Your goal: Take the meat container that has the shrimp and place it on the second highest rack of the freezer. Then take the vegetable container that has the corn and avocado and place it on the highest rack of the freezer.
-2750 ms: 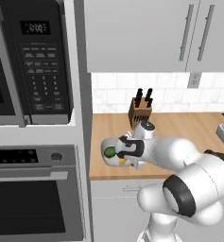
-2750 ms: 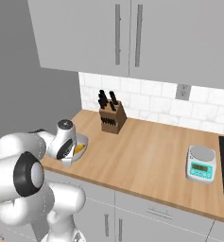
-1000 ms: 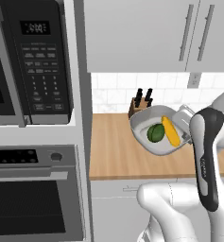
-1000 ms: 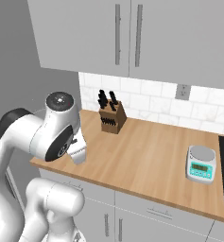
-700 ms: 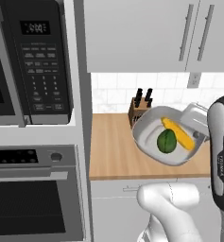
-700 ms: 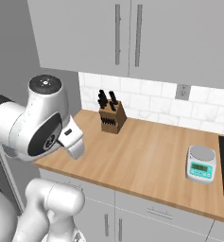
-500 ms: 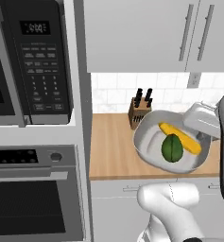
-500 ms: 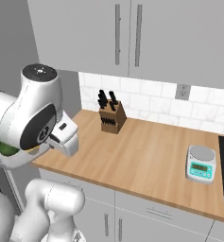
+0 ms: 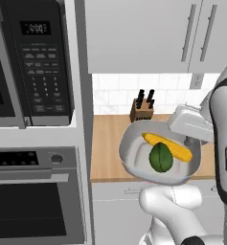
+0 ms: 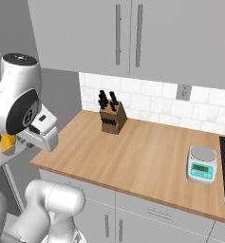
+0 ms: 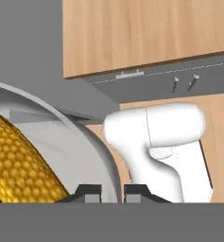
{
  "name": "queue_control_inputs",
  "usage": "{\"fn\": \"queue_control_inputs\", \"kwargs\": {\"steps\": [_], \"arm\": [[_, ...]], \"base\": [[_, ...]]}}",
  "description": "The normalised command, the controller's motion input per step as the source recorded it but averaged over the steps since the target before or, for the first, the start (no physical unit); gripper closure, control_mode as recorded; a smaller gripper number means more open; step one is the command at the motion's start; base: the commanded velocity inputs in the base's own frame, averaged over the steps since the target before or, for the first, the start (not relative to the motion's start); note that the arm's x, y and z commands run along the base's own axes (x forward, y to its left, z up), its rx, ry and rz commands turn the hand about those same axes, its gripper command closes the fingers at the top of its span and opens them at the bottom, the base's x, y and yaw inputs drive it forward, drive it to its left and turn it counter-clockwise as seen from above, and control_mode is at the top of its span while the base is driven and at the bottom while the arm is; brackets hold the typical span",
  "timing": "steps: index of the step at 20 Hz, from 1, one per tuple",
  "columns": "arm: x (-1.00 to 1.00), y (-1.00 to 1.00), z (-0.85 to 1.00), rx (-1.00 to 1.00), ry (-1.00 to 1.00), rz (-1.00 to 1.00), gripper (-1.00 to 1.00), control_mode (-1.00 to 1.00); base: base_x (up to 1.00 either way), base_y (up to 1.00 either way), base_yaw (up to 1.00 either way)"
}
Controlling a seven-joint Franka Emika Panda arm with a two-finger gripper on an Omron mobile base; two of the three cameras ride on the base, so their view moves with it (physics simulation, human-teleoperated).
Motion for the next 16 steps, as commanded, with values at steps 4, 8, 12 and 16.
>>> {"fn": "queue_control_inputs", "kwargs": {"steps": [4, 8, 12, 16], "arm": [[-0.94, -0.04, -0.18, 0.04, 0.00, 0.00, 1.00, -1.00], [-0.58, -0.11, -0.09, 0.02, 0.00, 0.00, 1.00, -1.00], [-0.09, 0.00, 0.00, 0.00, 0.00, 0.00, 1.00, 1.00], [0.00, 0.00, 0.00, 0.00, 0.00, 0.00, 1.00, 1.00]], "base": [[0.00, 0.00, 0.00], [0.00, 0.00, 0.00], [-0.33, 0.10, 0.00], [-0.22, 0.92, 0.00]]}}
